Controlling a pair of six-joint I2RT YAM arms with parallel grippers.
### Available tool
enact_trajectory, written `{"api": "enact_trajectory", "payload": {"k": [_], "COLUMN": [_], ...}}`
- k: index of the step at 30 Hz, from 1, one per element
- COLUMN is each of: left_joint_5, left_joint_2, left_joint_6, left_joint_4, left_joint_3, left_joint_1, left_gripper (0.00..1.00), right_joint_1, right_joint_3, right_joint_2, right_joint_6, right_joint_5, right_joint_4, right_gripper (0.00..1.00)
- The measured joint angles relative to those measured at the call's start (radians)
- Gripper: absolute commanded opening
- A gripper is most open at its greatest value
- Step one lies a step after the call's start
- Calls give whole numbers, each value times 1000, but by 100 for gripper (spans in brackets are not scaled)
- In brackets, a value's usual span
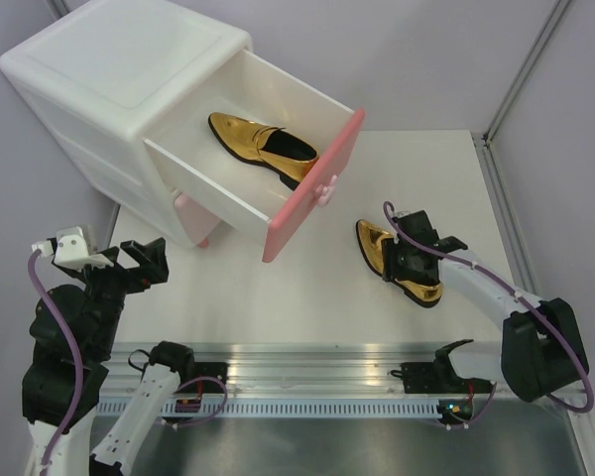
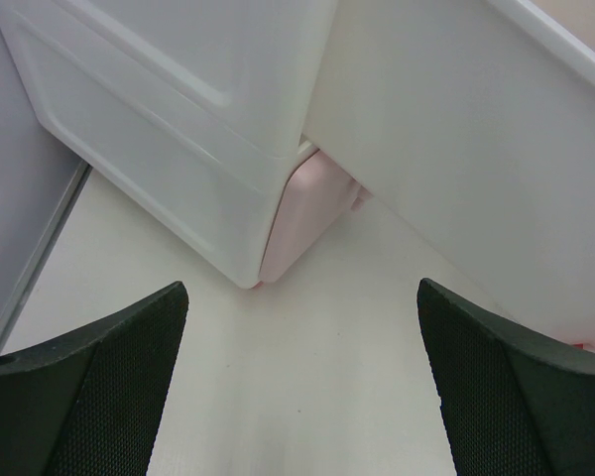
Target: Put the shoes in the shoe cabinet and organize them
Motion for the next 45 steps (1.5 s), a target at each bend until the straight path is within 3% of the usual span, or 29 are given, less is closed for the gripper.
{"api": "enact_trajectory", "payload": {"k": [6, 10, 11, 13, 19, 34, 45], "left_joint_5": [0, 0, 0, 0, 0, 0, -1], "left_joint_2": [4, 5, 5, 5, 16, 68, 69], "left_joint_6": [0, 0, 0, 0, -1, -10, -10], "left_joint_4": [1, 0, 1, 1, 1, 1, 1], "left_joint_3": [0, 0, 0, 0, 0, 27, 49], "left_joint_1": [0, 0, 0, 0, 0, 0, 0], "left_gripper": [100, 100, 100, 100, 100, 100, 100], "right_joint_1": [14, 14, 16, 23, 23, 23, 22], "right_joint_3": [13, 15, 16, 19, 91, 638, 1160], "right_joint_2": [37, 48, 48, 46, 5, -80, 50], "right_joint_6": [17, 27, 29, 40, 39, 1, -75], "right_joint_5": [60, 85, 86, 72, 103, 301, 330], "right_joint_4": [-16, -20, -22, -22, -124, -326, -384], "right_gripper": [37, 16, 7, 1, 1, 1, 1]}}
